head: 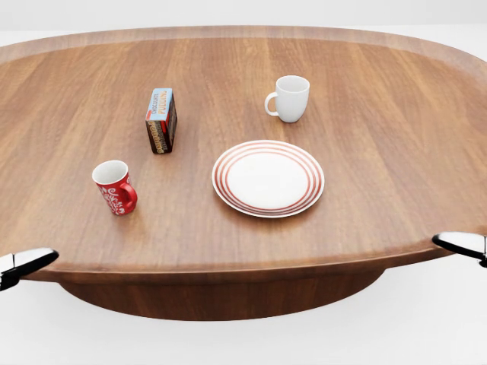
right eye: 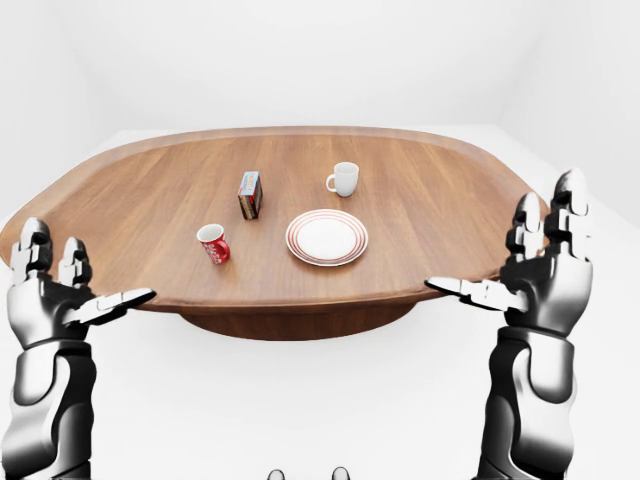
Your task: Pick up the red mug and put it on the plate
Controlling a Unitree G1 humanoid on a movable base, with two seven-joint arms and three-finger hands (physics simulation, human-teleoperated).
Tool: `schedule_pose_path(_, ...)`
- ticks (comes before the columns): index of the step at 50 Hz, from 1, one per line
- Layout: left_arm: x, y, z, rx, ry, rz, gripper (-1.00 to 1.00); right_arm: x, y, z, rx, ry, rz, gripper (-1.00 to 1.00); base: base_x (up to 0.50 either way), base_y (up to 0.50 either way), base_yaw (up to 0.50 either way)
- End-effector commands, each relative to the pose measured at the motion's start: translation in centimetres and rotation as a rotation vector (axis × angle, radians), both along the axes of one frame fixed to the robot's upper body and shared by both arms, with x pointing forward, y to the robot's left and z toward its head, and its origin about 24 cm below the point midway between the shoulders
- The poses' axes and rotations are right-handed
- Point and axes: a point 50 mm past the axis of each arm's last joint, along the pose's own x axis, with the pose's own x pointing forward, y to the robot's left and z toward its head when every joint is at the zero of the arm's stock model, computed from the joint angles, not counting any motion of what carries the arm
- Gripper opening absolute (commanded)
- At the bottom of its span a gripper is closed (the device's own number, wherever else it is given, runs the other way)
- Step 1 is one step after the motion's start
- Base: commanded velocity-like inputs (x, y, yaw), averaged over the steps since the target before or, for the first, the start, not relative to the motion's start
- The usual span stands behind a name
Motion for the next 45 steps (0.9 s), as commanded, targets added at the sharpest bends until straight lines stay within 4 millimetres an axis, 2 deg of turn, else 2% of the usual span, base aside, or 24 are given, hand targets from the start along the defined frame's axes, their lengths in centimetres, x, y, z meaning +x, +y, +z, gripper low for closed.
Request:
schedule_pose_path(1, -1.8, 3.6, 2.3, -0.06, -0.11, 0.159, 1.0, -2.3, -2.8, 3.1, 0.029, -0.149, -0.085, 1.0, 0.0, 0.0, 0.0)
schedule_pose_path(6, -1.9, 3.6, 2.5, -0.086, -0.128, 0.152, 1.0, -2.1, -2.8, 2.8, 0.032, -0.135, -0.08, 1.0, 0.0, 0.0, 0.0)
schedule_pose_path(11, -1.4, 3.6, 1.6, -0.099, -0.089, 0.143, 1.0, -1.8, -2.7, 2.7, 0.022, -0.121, -0.078, 1.0, 0.0, 0.0, 0.0)
schedule_pose_path(17, -1.6, 3.8, 2.0, -0.091, -0.105, 0.16, 1.0, -1.7, -2.6, 2.8, 0.01, -0.122, -0.077, 1.0, 0.0, 0.0, 0.0)
schedule_pose_path(23, -1.9, 3.8, 2.6, -0.089, -0.134, 0.16, 1.0, -1.7, -2.7, 2.8, 0.008, -0.12, -0.075, 1.0, 0.26, 0.0, 0.0)
schedule_pose_path(45, -2.0, 3.7, 2.7, -0.085, -0.135, 0.16, 1.0, -1.9, -2.9, 2.6, 0.014, -0.116, -0.078, 1.0, 0.27, 0.0, 0.0)
